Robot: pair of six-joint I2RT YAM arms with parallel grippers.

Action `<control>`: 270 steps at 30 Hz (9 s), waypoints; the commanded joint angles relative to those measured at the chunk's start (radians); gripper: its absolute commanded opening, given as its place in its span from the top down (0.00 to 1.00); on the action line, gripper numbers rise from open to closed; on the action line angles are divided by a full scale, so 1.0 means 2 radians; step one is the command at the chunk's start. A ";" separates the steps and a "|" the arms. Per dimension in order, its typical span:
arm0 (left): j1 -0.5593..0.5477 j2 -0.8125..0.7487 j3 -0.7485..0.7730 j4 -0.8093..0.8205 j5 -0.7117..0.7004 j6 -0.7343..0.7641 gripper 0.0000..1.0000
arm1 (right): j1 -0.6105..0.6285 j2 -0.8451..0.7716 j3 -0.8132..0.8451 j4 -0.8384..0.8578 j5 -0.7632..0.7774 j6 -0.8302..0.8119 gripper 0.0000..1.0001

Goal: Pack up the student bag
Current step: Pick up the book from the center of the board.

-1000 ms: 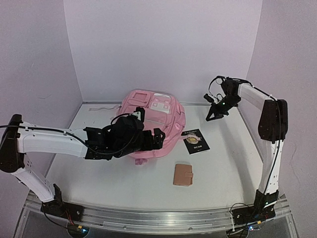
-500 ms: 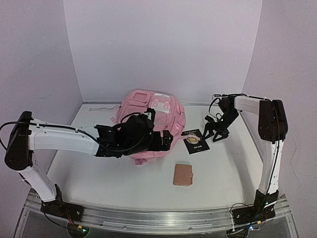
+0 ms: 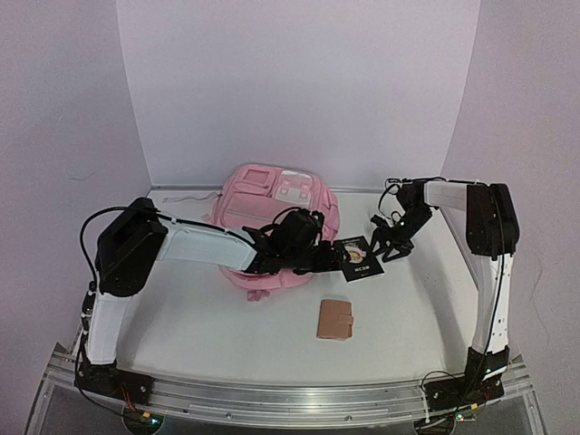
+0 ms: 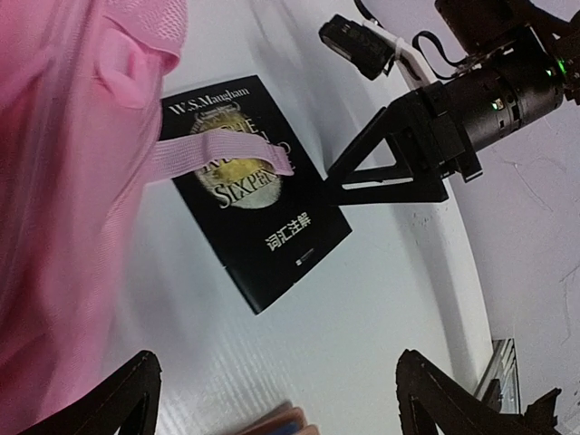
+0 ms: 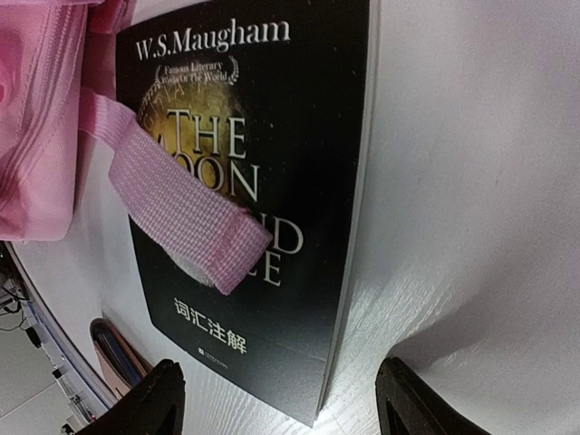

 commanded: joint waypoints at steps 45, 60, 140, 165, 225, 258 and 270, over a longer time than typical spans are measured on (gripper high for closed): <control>0.043 0.214 0.138 0.084 0.118 -0.217 0.47 | 0.014 0.020 -0.039 0.013 -0.208 0.004 0.97; 0.046 0.201 0.084 0.177 0.119 -0.234 0.49 | 0.016 0.027 -0.070 0.105 -0.186 0.072 0.80; 0.042 -0.066 -0.206 0.507 0.381 -0.059 0.48 | 0.162 -0.229 0.023 -0.345 -0.189 -0.368 1.00; 0.042 -0.171 -0.280 0.472 0.222 -0.013 1.00 | 0.085 -0.232 0.026 -0.129 -0.138 -0.071 0.24; 0.040 -0.382 -0.324 0.055 0.136 0.067 0.09 | 0.143 -0.344 -0.166 0.129 -0.280 0.033 1.00; 0.070 -0.359 -0.390 0.292 0.338 -0.008 0.48 | 0.192 -0.284 -0.100 -0.046 -0.285 -0.118 1.00; 0.061 -0.375 -0.418 0.295 0.244 -0.027 1.00 | 0.209 -0.230 -0.019 -0.042 -0.194 -0.093 0.65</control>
